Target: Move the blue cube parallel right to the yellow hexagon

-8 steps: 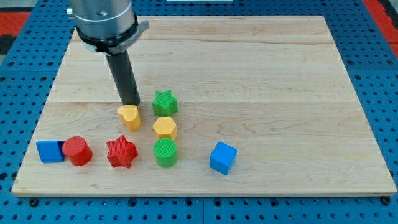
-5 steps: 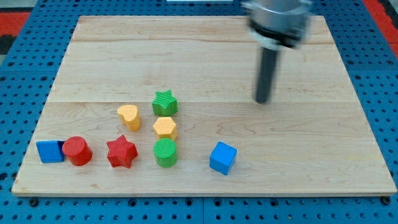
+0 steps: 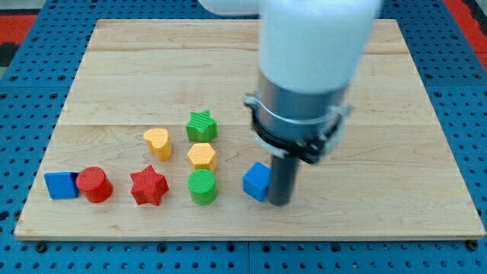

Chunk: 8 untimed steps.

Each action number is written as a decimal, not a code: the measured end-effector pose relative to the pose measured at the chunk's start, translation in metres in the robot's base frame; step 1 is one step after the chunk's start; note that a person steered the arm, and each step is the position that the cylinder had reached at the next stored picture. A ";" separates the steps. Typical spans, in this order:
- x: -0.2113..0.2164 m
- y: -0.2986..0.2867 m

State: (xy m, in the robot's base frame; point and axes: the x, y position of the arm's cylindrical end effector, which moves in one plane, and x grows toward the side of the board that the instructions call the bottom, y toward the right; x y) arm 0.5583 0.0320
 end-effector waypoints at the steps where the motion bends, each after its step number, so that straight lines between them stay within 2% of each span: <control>1: 0.031 0.020; 2: 0.035 -0.017; 3: 0.012 -0.055; 4: -0.017 -0.050; 5: -0.041 -0.034; 6: -0.040 -0.001; 8: -0.002 0.077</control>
